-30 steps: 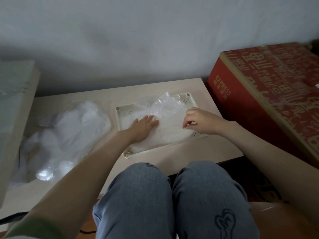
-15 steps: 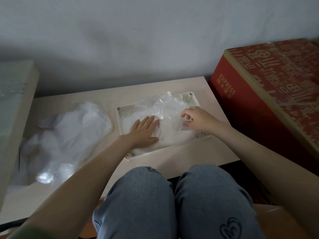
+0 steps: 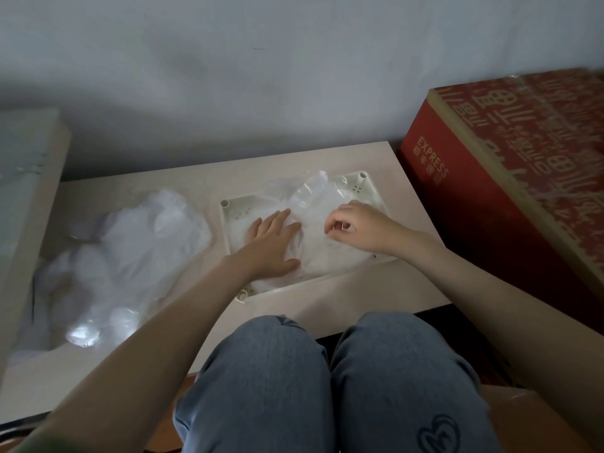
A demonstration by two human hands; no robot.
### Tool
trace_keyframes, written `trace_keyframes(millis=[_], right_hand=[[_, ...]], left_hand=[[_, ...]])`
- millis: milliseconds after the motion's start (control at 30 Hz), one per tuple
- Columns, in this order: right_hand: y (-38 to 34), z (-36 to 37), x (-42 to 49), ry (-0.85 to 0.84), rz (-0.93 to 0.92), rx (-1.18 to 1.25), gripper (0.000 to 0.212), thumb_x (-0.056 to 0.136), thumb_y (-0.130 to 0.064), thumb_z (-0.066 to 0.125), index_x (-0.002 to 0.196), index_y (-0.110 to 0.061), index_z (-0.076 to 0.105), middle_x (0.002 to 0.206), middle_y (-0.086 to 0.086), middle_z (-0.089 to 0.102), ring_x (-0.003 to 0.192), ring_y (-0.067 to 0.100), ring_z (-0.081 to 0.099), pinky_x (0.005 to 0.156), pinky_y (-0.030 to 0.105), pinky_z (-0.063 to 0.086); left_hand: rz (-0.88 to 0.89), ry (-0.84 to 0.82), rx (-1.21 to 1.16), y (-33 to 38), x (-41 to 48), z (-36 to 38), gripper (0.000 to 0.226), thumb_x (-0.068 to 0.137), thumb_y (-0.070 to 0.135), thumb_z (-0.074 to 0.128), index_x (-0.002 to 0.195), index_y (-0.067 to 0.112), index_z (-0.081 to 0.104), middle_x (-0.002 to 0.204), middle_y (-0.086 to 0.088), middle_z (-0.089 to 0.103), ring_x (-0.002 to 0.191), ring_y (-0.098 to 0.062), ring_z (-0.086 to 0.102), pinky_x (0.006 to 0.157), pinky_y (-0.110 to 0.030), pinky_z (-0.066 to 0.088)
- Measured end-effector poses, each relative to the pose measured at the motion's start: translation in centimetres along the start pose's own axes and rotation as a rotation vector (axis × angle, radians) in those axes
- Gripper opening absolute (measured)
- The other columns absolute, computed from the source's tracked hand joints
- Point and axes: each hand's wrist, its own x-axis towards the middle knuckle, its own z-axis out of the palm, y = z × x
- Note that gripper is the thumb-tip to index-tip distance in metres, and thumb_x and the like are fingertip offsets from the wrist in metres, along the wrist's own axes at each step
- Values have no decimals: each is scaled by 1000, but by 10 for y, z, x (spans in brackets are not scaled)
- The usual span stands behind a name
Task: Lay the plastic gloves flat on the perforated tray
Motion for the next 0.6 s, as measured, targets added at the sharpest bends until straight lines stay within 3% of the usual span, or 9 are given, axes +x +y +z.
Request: trace_keyframes(millis=[100,233,400,500,600], right_hand=[[10,9,-4,-173,56,-246,12,89,-24,59,97,-18,66,93,-7,51,102,17,44,84,28,32],[24,1,-12,-188,162,-255,9,87,-19,56,90,-24,63,92,-9,47,107,18,44,85,28,32],[24,-10,-10,42,193,-198,30,85,1,44,103,-14,63,100,-2,50,110,23,43,86,30,30],[9,-8,-5,215,58,-157,37,78,10,43,104,-6,63,106,8,57,106,29,46,84,32,31],[-12,2,-2,217,-108,-74,36,75,4,39,98,-4,66,101,9,63,97,27,51,88,34,35]], left_hand=[[0,-42,-10,-2,0,3,81,92,48,50,153,20,6,161,-4,-6,148,-22,-4,118,-43,-3],[12,-62,18,-3,-1,4,80,94,50,45,153,18,2,161,-4,-9,148,-20,-7,118,-43,-5],[1,-48,32,-1,-2,2,80,93,51,46,153,20,4,161,-5,-10,148,-22,-7,118,-44,-5],[-7,-30,60,1,-3,1,79,92,53,46,153,21,7,161,-7,-10,148,-24,-7,118,-46,-4],[-20,-35,99,1,-5,0,79,92,55,45,153,23,7,160,-7,-13,148,-24,-10,118,-46,-5]])
